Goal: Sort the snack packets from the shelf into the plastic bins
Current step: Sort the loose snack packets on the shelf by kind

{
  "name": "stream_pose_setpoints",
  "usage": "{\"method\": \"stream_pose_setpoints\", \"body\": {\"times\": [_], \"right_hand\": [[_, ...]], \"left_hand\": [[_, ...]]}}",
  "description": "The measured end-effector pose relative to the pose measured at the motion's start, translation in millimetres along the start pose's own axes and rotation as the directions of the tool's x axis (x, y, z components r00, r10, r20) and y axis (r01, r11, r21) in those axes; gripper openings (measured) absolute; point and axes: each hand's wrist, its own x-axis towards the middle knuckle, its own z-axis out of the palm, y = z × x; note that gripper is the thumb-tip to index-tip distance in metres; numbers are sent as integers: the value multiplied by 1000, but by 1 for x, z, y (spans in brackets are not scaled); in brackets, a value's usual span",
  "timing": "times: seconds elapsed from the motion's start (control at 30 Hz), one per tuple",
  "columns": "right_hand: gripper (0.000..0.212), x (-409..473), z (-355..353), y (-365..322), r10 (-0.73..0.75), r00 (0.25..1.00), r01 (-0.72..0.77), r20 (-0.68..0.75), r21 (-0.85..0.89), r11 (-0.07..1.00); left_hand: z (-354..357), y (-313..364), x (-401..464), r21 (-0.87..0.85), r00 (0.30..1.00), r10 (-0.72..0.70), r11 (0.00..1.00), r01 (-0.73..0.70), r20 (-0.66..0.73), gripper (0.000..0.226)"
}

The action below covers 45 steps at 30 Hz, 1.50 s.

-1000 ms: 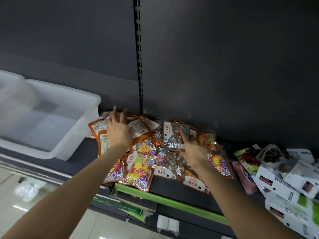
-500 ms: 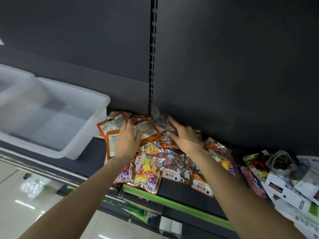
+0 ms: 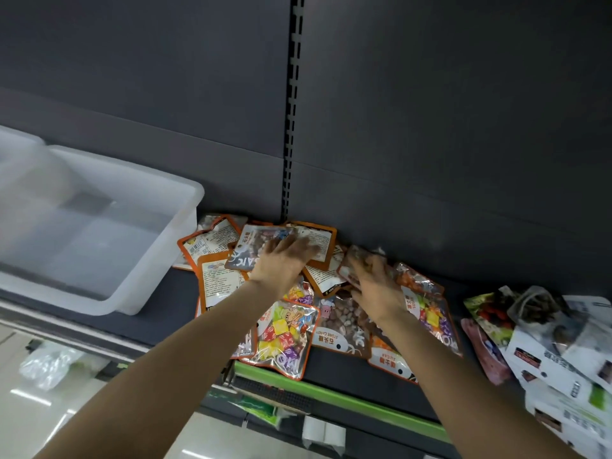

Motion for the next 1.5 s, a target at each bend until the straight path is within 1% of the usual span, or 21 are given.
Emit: {"method": "stream_pose_setpoints", "body": {"times": [0.03, 0.1, 0.17, 0.27, 0.37, 0.4, 0.47, 0.5, 0.53, 0.6, 0.63, 0.73, 0.8, 0.9, 1.0, 1.1, 1.2, 1.27, 1.33, 1.4, 1.5], "right_hand": [[63, 1, -1, 0, -14, 999, 13, -41, -23, 1000], [50, 2, -9, 1, -30, 996, 27, -82, -38, 999], [40, 3, -26, 1, 8, 995, -9, -99, -9, 1000], [31, 5, -51, 2, 76, 980, -65, -183, 68, 996], [28, 3, -63, -3, 87, 972, -66, -218, 102, 993], [27, 2, -64, -6, 81, 972, -58, -222, 107, 993], [25, 3, -65, -13, 89, 966, -62, -242, 119, 991], [26, 4, -64, -16, 99, 962, -72, -254, 113, 991], [33, 6, -63, -19, 102, 961, -81, -257, 94, 992], [60, 10, -56, -22, 94, 968, -86, -235, 42, 995], [69, 11, -53, -23, 80, 972, -79, -220, 13, 997], [73, 16, -39, -20, 51, 994, -54, -99, -23, 998], [70, 14, -27, -17, 16, 1000, -16, 1, -43, 999], [69, 9, -12, -9, -60, 997, 65, 54, -95, 993], [84, 6, -4, -6, -71, 997, 73, 23, -128, 989], [88, 8, 3, -11, -64, 998, 60, -23, -136, 989], [81, 12, -2, -13, -81, 996, 71, -46, -175, 982], [69, 17, -13, -11, -91, 994, 79, -63, -166, 983], [59, 23, -26, -8, -93, 988, 74, -121, -152, 986], [53, 29, -39, -3, -80, 980, 60, -181, -113, 992], [49, 31, -47, -1, -83, 975, 72, -204, -63, 995]], "left_hand": [[-3, -2, 1, 4, 1000, -18, 1000, 19, -18, 58], [-12, -9, 5, -25, 997, -65, 998, 65, 31, 41], [-26, -15, 10, -32, 987, -136, 990, 139, 83, 30], [-45, -29, 15, -84, 961, -267, 959, 272, 67, 28], [-60, -42, 10, -121, 955, -297, 949, 293, -21, 30], [-62, -46, 6, -123, 950, -309, 945, 302, -41, 30], [-65, -52, -1, -194, 935, -351, 922, 335, -53, 30], [-64, -53, -4, -246, 927, -370, 905, 346, -55, 30], [-61, -54, -6, -282, 922, -383, 893, 351, -64, 31], [-54, -56, -7, -303, 926, -374, 890, 342, -54, 36], [-51, -55, -8, -303, 936, -350, 897, 323, -38, 38], [-34, -45, -11, -316, 975, -194, 923, 217, 103, 43], [-18, -37, -13, -263, 979, -90, 955, 137, 181, 52], [-4, -31, -14, -165, 982, -81, 980, 109, 169, 73], [5, -30, -15, -84, 983, -85, 991, 100, 160, 88], [7, -28, -13, -17, 985, -108, 994, 112, 132, 85], [8, -29, -12, 3, 993, -86, 996, 86, 76, 77], [0, -34, -11, -122, 996, -87, 989, 88, 12, 58], [-17, -39, -8, -293, 986, -163, 945, 149, -25, 39], [-33, -45, 0, -358, 970, -244, 905, 229, 4, 34], [-46, -47, 6, -359, 963, -262, 895, 265, 58, 34]]}}
